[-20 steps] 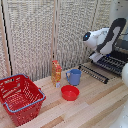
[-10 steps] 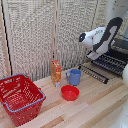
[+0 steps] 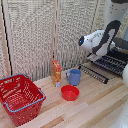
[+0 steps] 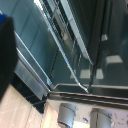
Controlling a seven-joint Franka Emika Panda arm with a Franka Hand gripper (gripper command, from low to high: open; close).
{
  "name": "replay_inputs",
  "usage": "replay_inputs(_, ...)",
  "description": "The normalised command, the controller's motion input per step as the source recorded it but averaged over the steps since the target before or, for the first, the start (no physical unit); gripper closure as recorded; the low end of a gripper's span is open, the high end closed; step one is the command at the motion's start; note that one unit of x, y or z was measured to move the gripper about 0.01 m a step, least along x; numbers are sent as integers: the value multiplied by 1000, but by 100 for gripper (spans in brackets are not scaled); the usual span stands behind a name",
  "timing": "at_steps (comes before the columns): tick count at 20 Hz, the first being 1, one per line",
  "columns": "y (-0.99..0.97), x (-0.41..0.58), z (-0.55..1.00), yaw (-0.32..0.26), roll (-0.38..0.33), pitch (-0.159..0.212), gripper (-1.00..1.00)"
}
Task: Kindly position your hand close to the oven tray's handle. Softly yet firmly grasp the handle using your hand. Slowly and with caution, draw the tray out until it is fully stretched out.
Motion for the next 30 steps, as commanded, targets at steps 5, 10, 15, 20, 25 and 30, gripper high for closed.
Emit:
replay_inputs(5, -343, 11, 0, 7, 3, 0, -100)
replay_inputs(10, -404, 0, 0, 33, -4, 0, -100)
replay_inputs(15, -170, 0, -4, 24, -5, 0, -100)
replay_inputs(20, -327, 0, -33, 45, -72, 0, -100)
replay_inputs(25, -122, 0, 0, 3, -2, 0, 100)
replay_inputs(30, -48, 0, 10, 8, 0, 0, 100)
